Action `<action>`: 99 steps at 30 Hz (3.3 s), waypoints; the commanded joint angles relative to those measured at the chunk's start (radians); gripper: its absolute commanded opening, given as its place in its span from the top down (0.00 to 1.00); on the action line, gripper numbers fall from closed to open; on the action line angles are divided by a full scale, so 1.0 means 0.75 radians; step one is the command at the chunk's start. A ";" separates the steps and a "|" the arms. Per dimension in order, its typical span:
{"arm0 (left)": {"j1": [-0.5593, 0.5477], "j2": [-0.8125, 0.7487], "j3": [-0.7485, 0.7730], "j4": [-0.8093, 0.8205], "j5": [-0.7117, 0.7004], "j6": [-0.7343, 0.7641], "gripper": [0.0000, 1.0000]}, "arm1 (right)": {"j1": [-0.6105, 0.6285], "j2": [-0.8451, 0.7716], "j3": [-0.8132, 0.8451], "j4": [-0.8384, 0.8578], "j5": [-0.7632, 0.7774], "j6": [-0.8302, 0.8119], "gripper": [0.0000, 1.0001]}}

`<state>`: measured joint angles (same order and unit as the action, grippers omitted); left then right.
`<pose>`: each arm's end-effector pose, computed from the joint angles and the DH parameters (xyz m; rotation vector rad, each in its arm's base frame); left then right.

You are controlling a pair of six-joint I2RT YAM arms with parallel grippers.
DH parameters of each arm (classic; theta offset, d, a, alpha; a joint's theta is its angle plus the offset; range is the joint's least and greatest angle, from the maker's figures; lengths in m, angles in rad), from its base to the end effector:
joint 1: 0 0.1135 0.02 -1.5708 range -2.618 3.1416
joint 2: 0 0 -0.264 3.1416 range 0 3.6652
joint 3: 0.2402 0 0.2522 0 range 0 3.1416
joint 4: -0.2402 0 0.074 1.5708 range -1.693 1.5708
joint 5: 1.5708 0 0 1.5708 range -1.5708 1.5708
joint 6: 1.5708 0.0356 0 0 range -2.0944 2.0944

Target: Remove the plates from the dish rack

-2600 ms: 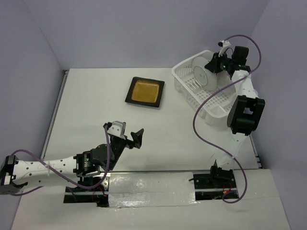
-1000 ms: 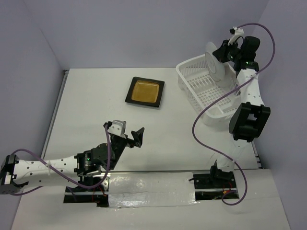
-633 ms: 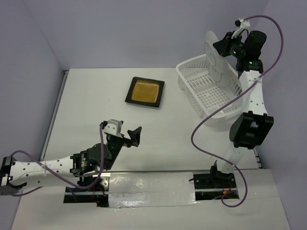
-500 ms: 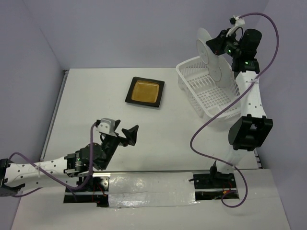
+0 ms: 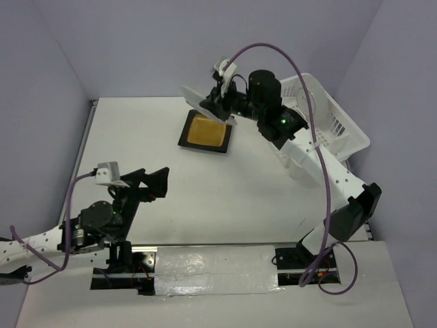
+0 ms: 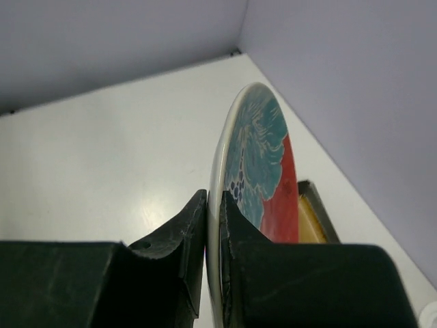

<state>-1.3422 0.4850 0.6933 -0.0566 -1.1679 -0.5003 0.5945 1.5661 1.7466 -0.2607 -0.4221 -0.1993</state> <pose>0.0547 -0.0906 0.3592 -0.3600 1.5040 -0.6467 0.2860 0.2110 0.4720 -0.9400 1.3976 0.6464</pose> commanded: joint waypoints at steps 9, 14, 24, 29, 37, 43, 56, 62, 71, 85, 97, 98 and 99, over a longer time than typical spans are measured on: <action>-0.155 -0.213 0.145 -0.545 -0.400 -0.484 0.01 | 0.440 -0.395 -0.696 0.470 0.561 -0.499 1.00; -0.260 -0.105 0.296 -0.940 -0.511 -0.878 0.00 | 0.618 -0.342 -0.895 0.597 0.706 -0.595 1.00; -0.262 0.008 0.348 -1.141 -0.529 -1.061 0.01 | 0.792 0.020 -0.909 0.783 0.925 -0.689 1.00; -0.274 -0.064 0.311 -1.027 -0.509 -0.898 0.01 | 0.835 0.196 -0.926 0.881 0.994 -0.665 1.00; -0.313 -0.223 0.174 -0.526 -0.447 -0.386 0.01 | 0.948 0.458 -0.848 0.888 1.142 -0.632 1.00; -0.313 -0.240 0.164 -0.532 -0.451 -0.396 0.01 | 0.978 0.495 -0.872 0.814 1.152 -0.487 0.93; -0.313 -0.201 0.172 -0.581 -0.470 -0.456 0.00 | 1.075 0.657 -0.836 0.748 1.209 -0.286 0.72; -0.313 -0.205 0.176 -0.601 -0.474 -0.472 0.01 | 1.077 0.628 -0.848 0.734 1.234 -0.264 0.54; -0.315 -0.201 0.180 -0.614 -0.484 -0.472 0.00 | 1.118 0.322 -0.930 0.642 1.173 -0.166 0.48; -0.315 -0.117 -0.092 0.370 -0.043 0.381 0.01 | 0.322 -0.174 -0.527 0.088 0.794 0.090 0.45; 0.156 0.482 0.100 0.184 0.726 0.217 0.01 | -0.721 0.175 0.197 -0.143 0.050 0.239 0.40; 0.204 0.503 0.096 0.188 0.804 0.187 0.01 | -0.782 0.220 0.286 -0.165 0.031 0.243 0.39; 0.271 0.537 0.088 0.192 0.894 0.138 0.01 | -0.845 0.263 0.330 -0.178 0.011 0.233 0.39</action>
<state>-1.2545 0.8608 0.7418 0.0765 -0.7765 -0.2955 0.0441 1.6520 1.9129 -0.3092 -0.2390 -0.0666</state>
